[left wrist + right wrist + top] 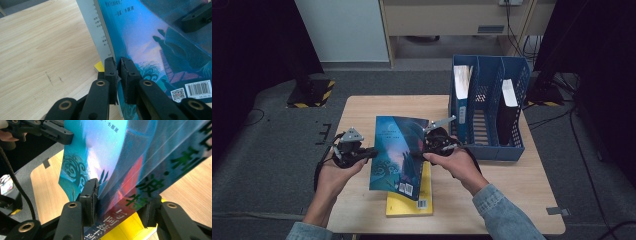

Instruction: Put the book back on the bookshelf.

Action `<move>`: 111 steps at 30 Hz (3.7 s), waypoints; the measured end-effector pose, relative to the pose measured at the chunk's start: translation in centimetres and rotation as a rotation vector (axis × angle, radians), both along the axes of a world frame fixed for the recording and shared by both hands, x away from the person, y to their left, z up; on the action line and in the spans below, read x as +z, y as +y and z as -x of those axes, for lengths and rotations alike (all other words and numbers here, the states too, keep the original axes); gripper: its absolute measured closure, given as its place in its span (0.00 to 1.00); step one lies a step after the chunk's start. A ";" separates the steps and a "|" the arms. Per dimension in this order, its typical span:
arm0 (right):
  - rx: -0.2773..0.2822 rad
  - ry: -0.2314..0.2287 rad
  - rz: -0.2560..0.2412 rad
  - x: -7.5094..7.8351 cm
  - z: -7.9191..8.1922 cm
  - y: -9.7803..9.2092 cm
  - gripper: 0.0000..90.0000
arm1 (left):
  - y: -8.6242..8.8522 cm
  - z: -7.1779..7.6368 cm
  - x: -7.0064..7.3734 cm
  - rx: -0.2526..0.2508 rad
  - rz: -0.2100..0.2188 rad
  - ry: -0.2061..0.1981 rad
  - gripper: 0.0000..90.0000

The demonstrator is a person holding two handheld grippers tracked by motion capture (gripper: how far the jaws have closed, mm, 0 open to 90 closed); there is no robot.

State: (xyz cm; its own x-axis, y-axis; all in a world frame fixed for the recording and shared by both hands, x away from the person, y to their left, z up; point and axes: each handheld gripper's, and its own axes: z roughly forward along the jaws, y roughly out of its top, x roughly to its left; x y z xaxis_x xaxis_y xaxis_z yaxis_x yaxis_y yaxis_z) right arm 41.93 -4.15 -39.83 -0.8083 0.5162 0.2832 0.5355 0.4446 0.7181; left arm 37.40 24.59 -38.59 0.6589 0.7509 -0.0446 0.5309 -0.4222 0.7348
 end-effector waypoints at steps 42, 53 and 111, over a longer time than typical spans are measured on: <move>-0.074 -0.167 -0.033 4.4 -3.3 -0.4 0.80 | -1.2 -3.0 -0.6 0.042 -0.019 -0.055 0.93; -0.027 -0.187 -0.026 4.4 -0.6 -0.8 0.78 | -1.3 -0.5 -1.1 0.063 -0.001 -0.089 0.93; 0.085 -0.214 0.066 6.5 -0.1 2.2 0.77 | 0.8 1.6 -4.0 0.155 0.009 -0.108 0.78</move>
